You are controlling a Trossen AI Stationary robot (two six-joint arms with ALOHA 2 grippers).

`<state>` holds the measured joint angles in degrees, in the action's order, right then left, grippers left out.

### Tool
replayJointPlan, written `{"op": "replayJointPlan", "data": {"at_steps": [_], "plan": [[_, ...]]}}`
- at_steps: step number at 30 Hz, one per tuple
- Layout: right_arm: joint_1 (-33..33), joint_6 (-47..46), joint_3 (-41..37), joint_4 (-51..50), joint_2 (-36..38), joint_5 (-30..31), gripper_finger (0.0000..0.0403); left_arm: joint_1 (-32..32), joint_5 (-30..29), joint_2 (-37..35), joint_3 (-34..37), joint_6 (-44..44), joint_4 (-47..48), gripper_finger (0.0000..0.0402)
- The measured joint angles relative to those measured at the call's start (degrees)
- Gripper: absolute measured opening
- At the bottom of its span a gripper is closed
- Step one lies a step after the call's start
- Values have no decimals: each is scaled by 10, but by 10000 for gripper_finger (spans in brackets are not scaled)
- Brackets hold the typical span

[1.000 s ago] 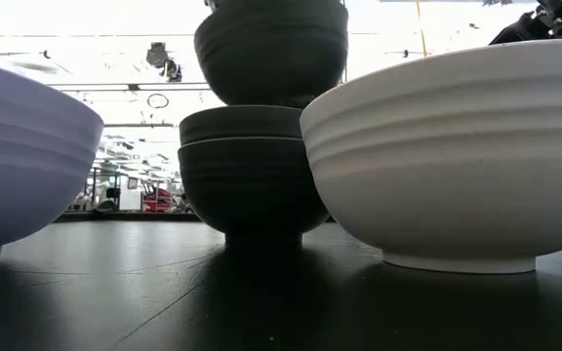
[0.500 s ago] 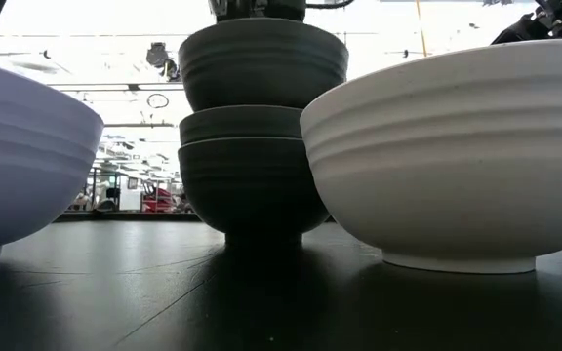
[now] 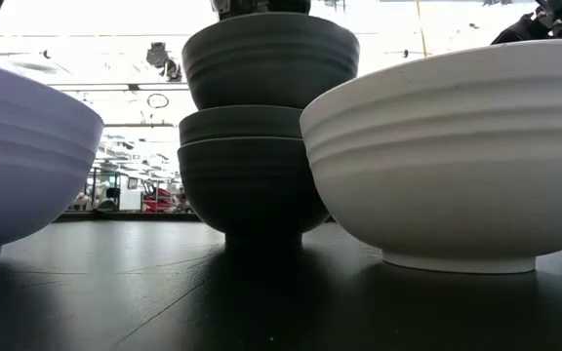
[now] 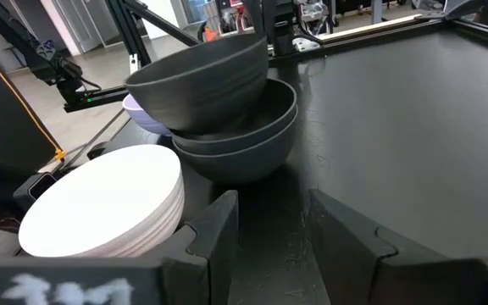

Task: Nest bowls inside each other
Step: Stack the top black bowl on top of the black bowl

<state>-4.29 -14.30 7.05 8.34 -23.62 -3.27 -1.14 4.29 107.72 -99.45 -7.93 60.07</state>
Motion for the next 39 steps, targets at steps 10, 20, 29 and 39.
{"op": "replayJointPlan", "data": {"at_steps": [10, 20, 29, 39], "plan": [[0, 0, 0, 0, 0, 0, 135, 10, 8, 0, 33, 15, -25, 2], [0, 0, 0, 0, 0, 0, 135, 16, 19, 0, 81, 23, -50, 2], [0, 0, 0, 2, 0, 0, 135, 19, 33, 0, 96, 22, -68, 2], [0, 0, 0, 3, 0, 0, 135, 19, 31, 0, 96, 19, -69, 20]]}}
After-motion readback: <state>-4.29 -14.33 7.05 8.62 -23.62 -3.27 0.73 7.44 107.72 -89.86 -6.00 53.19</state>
